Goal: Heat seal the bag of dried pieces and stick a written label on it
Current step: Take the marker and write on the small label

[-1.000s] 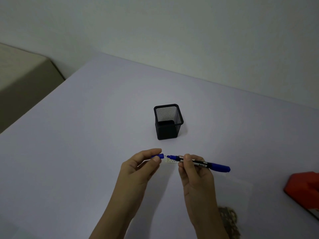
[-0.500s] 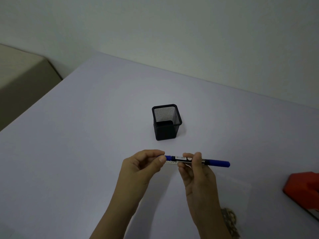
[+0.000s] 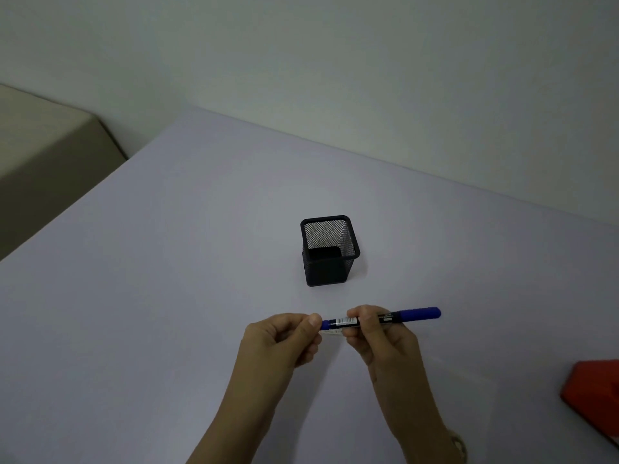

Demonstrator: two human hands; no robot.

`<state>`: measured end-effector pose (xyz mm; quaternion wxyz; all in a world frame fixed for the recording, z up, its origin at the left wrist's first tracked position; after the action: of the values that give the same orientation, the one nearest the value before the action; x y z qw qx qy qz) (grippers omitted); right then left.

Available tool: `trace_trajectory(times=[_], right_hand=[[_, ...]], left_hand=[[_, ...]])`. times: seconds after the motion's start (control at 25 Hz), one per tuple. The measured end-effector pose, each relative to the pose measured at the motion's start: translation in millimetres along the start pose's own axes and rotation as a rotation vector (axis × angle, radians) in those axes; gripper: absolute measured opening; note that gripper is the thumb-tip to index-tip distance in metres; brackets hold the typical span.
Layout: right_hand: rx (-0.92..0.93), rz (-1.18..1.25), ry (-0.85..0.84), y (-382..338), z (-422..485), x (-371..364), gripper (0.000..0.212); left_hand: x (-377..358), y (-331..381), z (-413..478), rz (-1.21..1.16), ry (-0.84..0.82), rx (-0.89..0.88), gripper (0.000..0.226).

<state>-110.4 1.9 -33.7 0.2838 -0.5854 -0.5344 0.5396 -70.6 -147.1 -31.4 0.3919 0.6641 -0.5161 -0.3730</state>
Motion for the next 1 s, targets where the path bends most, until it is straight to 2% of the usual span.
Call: trace_trajectory(times=[0.04,0.12,0.2,0.32,0.48,0.6,0.68,0.8,0.88,1.0], right_hand=[[-0.01,-0.055,-0.013,-5,4,-3,0.012],[0.007,-0.119,-0.003,-16,14,-4,0.024],[0.035,-0.079,0.058,-30,25,1,0.034],[0.058,0.025,0.039,-50,40,-3,0.02],[0.133,-0.038,0.01,-75,63,-11,0.021],[0.237,-0.211,0.039,-89,84,-13,0.018],[0.287,-0.454,0.059,-87,98,-15,0.014],[0.278,-0.76,0.023,-66,113,-23,0.012],[0.276,-0.853,0.002,-55,117,-28,0.017],[0.298,-0.92,-0.032,-55,118,-33,0.031]], left_hand=[[0,-2,1,-0.03,0.008,0.002,0.014],[0,0,6,-0.085,0.024,-0.018,0.012],[-1,9,12,-0.069,0.039,-0.064,0.01],[-5,30,21,0.035,0.015,-0.167,0.009],[-7,56,37,0.084,-0.033,-0.266,0.015],[5,68,55,0.301,0.099,-0.324,0.026],[13,70,71,0.462,0.156,-0.345,0.039],[4,58,92,0.675,0.038,-0.309,0.064],[-4,51,96,0.75,-0.033,-0.295,0.074],[-7,44,101,0.775,-0.059,-0.332,0.078]])
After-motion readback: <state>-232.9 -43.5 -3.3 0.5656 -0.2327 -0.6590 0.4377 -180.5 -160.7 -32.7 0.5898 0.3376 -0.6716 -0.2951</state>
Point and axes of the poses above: each hand's wrist, its own z-axis towards the middle knuckle, its own x-axis out of the back of the hand, y = z × x, the point moved 8 cm from there along z, towards the middle knuckle, and after that the axes turned 10 degrees about -y, right-handed, at the moved point
